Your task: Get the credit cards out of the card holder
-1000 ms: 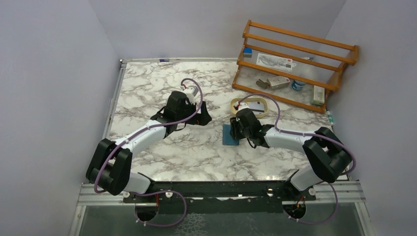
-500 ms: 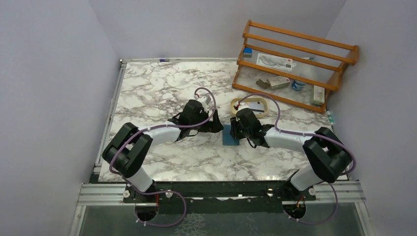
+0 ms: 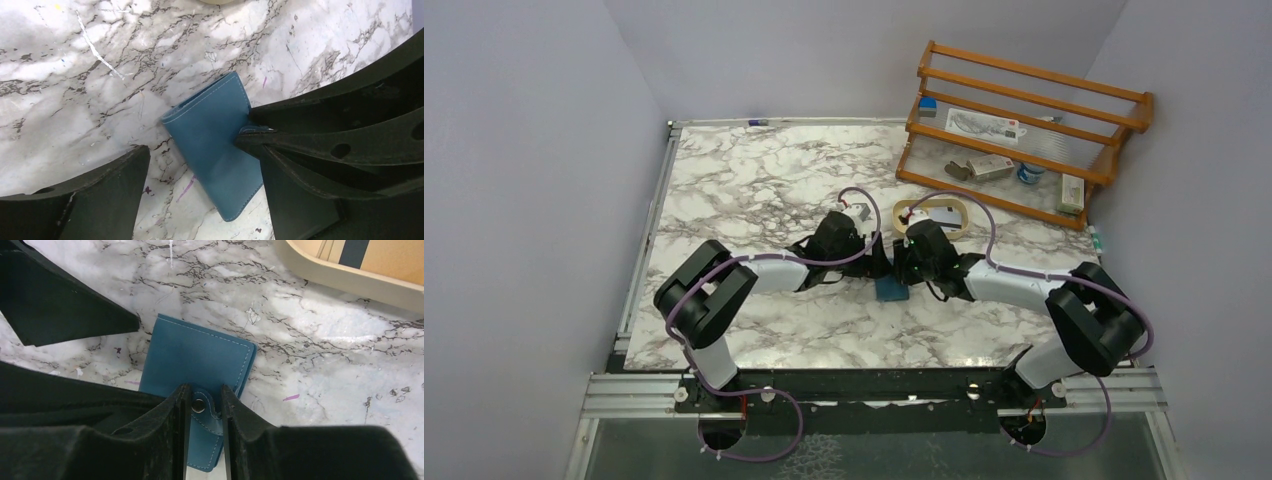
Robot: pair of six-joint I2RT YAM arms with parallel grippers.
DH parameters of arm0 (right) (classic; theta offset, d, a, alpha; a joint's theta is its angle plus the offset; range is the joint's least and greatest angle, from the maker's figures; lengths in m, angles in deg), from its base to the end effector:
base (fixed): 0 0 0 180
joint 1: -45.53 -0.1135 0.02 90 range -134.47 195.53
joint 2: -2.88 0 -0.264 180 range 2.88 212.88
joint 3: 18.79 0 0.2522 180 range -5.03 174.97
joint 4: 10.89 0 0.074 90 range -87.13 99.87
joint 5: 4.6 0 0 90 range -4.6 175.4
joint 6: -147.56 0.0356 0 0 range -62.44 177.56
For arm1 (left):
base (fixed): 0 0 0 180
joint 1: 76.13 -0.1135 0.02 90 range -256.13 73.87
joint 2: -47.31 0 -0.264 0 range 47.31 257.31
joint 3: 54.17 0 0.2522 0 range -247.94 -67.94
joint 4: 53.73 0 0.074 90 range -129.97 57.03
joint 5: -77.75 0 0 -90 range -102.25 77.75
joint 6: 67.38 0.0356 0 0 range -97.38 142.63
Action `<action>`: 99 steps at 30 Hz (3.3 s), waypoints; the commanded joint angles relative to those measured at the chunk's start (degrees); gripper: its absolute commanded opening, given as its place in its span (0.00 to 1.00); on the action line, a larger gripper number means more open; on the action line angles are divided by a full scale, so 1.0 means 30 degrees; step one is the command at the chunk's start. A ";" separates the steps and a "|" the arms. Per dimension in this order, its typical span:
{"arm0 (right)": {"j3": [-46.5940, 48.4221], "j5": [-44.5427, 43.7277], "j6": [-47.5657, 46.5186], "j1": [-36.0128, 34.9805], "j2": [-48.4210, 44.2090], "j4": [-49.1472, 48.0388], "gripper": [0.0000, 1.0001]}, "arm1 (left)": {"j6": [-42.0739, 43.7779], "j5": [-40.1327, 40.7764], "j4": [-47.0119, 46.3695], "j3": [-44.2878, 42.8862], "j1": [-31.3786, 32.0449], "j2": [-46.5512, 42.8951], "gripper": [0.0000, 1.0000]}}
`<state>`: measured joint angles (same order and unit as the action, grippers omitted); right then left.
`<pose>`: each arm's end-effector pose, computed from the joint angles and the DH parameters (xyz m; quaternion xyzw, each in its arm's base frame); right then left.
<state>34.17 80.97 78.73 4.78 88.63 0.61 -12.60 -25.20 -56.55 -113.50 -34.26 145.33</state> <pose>0.2221 0.1878 0.1637 -0.1418 0.9099 0.1691 0.3511 0.2492 -0.2340 0.1536 0.1025 0.8803 -0.3603 0.2910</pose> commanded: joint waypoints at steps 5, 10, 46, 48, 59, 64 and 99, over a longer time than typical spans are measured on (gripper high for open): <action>-0.0332 0.1142 0.1095 -0.0029 -0.0859 0.0499 0.01 | -0.0585 0.0979 -0.0542 0.0100 0.0184 0.0155 0.53; -0.0617 0.1351 0.1729 -0.0003 -0.0898 0.0037 0.01 | -0.1078 0.0217 -0.1598 0.0604 0.0165 -0.0030 0.22; 0.0624 0.2442 -0.2658 -0.0008 -0.0832 0.2678 0.48 | -0.0449 0.0661 -0.0557 0.0037 0.0261 0.0723 0.00; 0.0749 0.2426 -0.2699 -0.0019 -0.0678 0.2731 0.48 | -0.0396 0.0697 -0.0461 -0.0049 0.0306 0.0795 0.00; 0.1111 0.0963 -0.2614 -0.1156 0.0311 0.3100 0.48 | -0.0067 0.1163 0.0206 -0.0396 0.0429 0.0770 0.00; 0.1492 0.0136 -0.2320 -0.1763 0.1228 0.3303 0.42 | -0.0095 0.1313 0.0339 -0.0357 0.0433 0.0726 0.00; 0.1688 0.2771 -0.1460 -0.1111 -0.1361 -0.3164 0.01 | 0.2044 0.4169 0.3083 -0.0180 0.0145 -0.1302 0.00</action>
<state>40.40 84.45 75.18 0.36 88.15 1.64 -9.12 -15.58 -52.63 -114.02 -33.39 143.28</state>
